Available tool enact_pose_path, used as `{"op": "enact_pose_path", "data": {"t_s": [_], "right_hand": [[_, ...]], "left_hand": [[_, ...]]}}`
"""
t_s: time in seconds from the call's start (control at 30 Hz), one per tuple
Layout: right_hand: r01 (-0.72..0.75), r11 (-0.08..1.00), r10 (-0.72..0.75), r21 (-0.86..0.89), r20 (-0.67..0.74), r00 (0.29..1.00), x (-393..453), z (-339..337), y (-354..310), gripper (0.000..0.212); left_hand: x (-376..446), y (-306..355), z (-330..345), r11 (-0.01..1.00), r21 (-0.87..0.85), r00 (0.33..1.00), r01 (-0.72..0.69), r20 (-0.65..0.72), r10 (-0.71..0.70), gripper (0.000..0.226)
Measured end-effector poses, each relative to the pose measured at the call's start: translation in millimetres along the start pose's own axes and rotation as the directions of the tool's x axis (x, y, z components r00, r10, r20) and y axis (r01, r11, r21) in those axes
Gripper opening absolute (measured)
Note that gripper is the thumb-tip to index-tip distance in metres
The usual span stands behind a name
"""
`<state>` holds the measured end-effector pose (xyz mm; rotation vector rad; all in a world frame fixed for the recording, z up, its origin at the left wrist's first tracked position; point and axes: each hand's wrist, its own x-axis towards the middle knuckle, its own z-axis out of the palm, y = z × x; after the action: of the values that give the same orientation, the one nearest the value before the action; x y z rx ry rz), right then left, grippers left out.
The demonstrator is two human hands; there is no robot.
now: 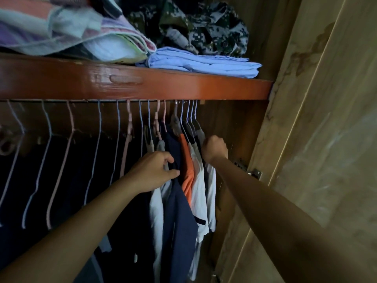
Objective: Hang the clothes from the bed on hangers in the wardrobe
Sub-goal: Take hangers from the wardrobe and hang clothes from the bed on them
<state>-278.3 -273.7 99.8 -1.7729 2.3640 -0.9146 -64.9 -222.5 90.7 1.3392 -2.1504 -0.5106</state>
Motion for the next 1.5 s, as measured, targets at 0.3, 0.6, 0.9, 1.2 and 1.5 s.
{"op": "enact_pose_path", "data": {"t_s": [0.3, 0.6, 0.9, 1.2, 1.5], "right_hand": [[0.036, 0.999, -0.037, -0.013, -0.106, 0.994, -10, -23, 3, 0.027], [0.084, 0.995, -0.076, 0.049, -0.15, 0.986, -55, -22, 17, 0.018], [0.092, 0.987, -0.057, 0.135, -0.243, 0.968, -100, -29, 50, 0.018], [0.03, 0.986, 0.012, 0.163, -0.25, 0.968, -156, -51, 84, 0.015], [0.017, 0.997, 0.004, 0.074, -0.281, 0.96, -216, -80, 116, 0.015]], "left_hand": [[-3, -1, 6, 1.0, -0.004, 1.0, 0.01, -0.011, -0.01, 0.048], [-3, 20, 14, 0.994, -0.1, 0.994, -0.041, -0.108, 0.03, 0.04], [-6, 30, 34, 0.952, -0.29, 0.989, -0.097, -0.139, 0.059, 0.029], [8, 39, 55, 0.97, -0.207, 0.992, -0.128, -0.031, 0.124, 0.046], [-1, 69, 87, 0.959, -0.232, 0.981, -0.164, 0.059, 0.182, 0.051]]}}
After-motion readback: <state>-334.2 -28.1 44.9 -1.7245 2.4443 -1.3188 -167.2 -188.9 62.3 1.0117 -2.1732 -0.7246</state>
